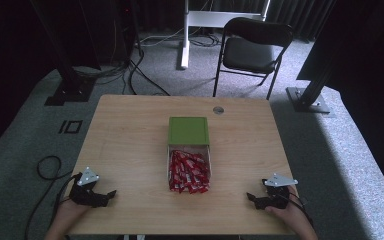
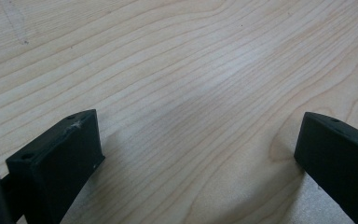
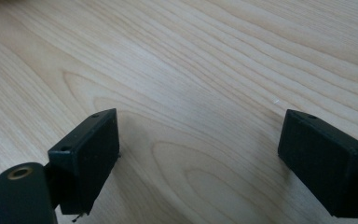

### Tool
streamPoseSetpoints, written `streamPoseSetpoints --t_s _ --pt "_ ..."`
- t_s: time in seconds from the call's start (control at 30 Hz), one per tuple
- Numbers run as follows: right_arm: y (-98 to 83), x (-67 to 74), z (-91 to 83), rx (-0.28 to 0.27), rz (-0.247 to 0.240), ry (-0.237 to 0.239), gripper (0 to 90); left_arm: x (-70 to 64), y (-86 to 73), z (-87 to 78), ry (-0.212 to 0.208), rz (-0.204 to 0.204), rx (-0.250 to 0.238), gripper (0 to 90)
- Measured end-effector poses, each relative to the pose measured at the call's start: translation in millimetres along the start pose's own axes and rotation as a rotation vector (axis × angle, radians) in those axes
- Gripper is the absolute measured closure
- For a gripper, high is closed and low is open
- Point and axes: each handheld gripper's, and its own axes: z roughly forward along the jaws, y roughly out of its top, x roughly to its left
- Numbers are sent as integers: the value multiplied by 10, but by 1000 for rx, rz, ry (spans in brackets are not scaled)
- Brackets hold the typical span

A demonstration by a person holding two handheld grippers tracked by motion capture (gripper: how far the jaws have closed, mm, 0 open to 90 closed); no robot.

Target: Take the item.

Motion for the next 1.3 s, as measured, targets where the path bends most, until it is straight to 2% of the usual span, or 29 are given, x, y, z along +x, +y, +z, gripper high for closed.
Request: streamPoseSetpoints --t_s 0.1,0.27,0.37,0.5,0.6,0.7,0.93,1.07,1.3 --pt "-6 -9 -9 -3 8 7 121 -1 -6 -6 -13 15 0 14" --pt "-17 -18 -22 -6 23 0 121 -1 -8 -6 -16 17 -1 14" --pt "-16 -8 -19 -1 15 -7 121 -2 -8 -6 -16 18 -1 14" --pt "-17 -18 -22 -5 24 0 121 -2 -8 -6 -16 18 -1 14" --pt "-12 12 -10 7 -7 -22 121 -2 -8 -6 -16 17 -1 14" --pt "-11 12 -8 6 -5 -24 121 -2 -8 -6 -15 17 -1 14" --pt "-2 24 0 5 9 -38 124 -2 -7 -7 -16 17 0 14" --pt "12 11 8 0 34 -49 135 -1 -7 -7 -16 18 0 14" --pt "64 25 -11 -6 40 -41 137 -2 -7 -7 -16 18 0 14"
